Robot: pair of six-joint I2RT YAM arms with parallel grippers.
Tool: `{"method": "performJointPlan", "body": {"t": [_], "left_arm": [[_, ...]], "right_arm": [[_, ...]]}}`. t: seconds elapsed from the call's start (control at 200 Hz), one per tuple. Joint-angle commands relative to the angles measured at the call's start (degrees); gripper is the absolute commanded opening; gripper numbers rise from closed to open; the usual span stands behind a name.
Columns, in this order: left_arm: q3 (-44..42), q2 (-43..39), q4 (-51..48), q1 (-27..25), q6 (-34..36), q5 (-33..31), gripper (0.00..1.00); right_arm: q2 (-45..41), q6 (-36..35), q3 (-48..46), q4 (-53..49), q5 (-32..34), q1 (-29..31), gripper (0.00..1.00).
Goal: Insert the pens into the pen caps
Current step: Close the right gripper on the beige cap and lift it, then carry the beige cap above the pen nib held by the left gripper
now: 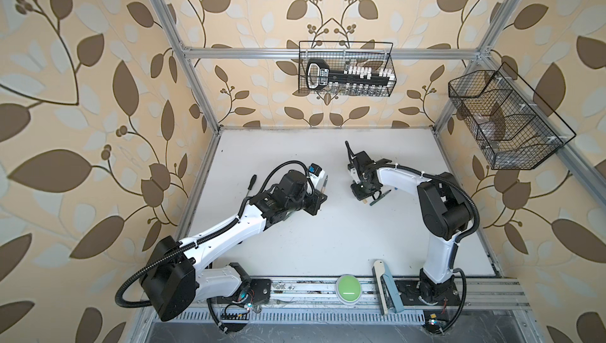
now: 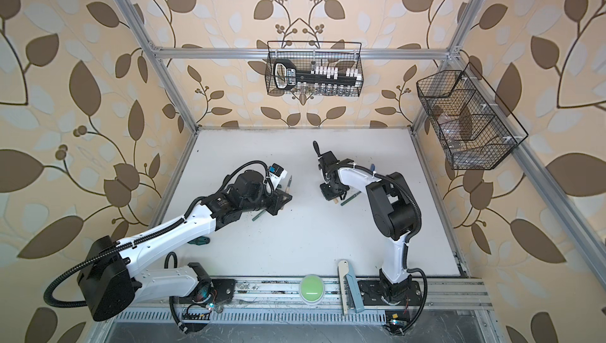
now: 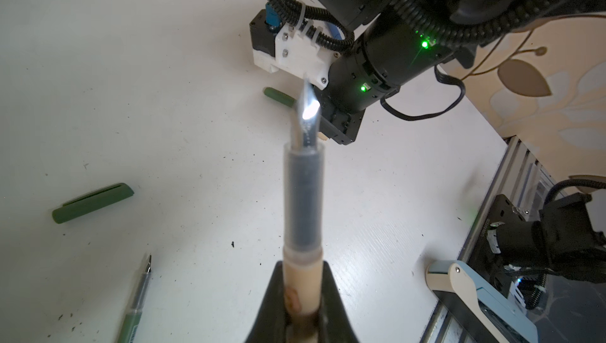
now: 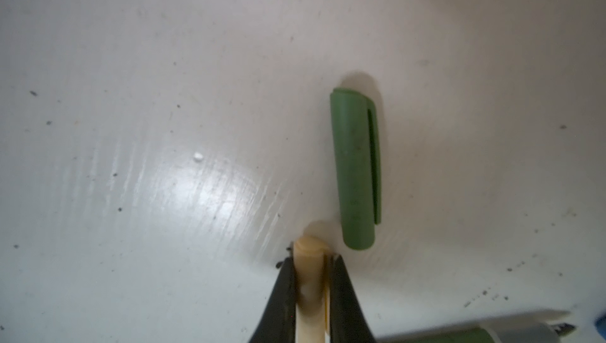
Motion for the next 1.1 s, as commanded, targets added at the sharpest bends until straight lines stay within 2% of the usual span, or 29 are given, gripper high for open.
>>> {"method": "performJointPlan", "body": {"t": [0.0, 0.195, 0.32, 0.48, 0.7, 0.89, 1.095], "left_arm": [[2.6, -0.4, 2.9, -0.5, 2.4, -0.4, 0.00], [3.8, 0.8, 3.9, -1.3, 3.5, -0.2, 0.00], [4.5, 1.0, 4.1, -3.5, 5.7, -3.9, 0.00], [4.2, 1.3, 6.4, -4.4, 6.1, -4.7, 0.00], [2.8, 0.6, 10.5, -7.4, 8.8, -9.4, 0.00], [2.0, -0.7, 13.8, -7.4, 8.3, -8.0, 0.00], [1.0, -0.5, 17.5, -7.5, 7.4, -7.3, 0.00]], "right_arm": [[-4.3, 0.6, -3.2, 1.9, -5.1, -0.6, 0.01], [-10.5, 1.6, -6.2, 6.3, -12.0, -1.8, 0.00], [-14.9, 2.7, -8.3, 10.1, -15.8, -2.8, 0.00], [-20.6, 4.4, -10.7, 14.4, -22.1, -4.1, 0.00], [-34.2, 13.8, -18.1, 32.2, -35.3, -7.1, 0.00], [-42.6, 19.8, -23.5, 43.1, -36.4, -7.2, 0.00], [-47.2, 28.6, -27.7, 54.8, -38.1, -6.7, 0.00]]}}
